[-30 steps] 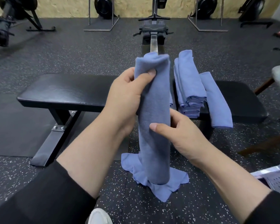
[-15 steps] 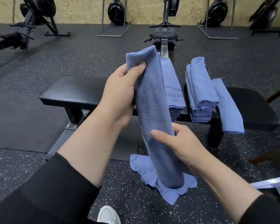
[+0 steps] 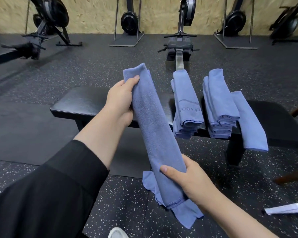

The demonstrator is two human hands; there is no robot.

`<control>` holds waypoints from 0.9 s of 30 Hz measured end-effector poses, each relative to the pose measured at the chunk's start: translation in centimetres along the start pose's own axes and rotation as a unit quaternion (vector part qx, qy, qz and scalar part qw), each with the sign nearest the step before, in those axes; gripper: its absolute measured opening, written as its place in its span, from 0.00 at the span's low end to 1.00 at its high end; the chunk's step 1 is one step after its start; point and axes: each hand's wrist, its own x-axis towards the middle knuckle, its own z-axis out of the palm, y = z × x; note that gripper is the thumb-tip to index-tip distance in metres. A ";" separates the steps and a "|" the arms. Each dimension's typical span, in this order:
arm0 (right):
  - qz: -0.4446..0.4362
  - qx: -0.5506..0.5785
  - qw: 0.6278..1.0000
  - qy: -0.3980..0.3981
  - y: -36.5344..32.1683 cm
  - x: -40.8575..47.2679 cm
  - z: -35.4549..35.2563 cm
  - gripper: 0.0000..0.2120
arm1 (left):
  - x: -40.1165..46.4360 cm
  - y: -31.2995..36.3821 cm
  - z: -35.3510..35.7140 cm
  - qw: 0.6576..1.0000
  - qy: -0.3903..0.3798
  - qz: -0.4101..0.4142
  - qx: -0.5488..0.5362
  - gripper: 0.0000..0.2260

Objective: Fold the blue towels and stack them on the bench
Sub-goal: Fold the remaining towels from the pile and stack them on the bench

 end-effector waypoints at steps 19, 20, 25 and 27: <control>0.090 0.286 0.949 0.095 4.1 9.9 1.2 0.07 | 19.6 -5.8 3.9 0.978 -0.027 -0.034 0.205 0.08; 0.086 0.301 0.944 0.104 4.0 11.3 1.5 0.07 | 20.8 -5.6 4.3 0.975 -0.035 -0.030 0.218 0.10; 0.103 0.347 0.922 0.141 3.8 18.4 2.7 0.06 | 23.3 -6.3 3.6 0.885 -0.041 0.027 0.463 0.32; 0.130 0.374 0.903 0.167 4.6 19.9 3.3 0.05 | 22.1 -9.3 1.7 0.832 -0.054 0.090 0.545 0.26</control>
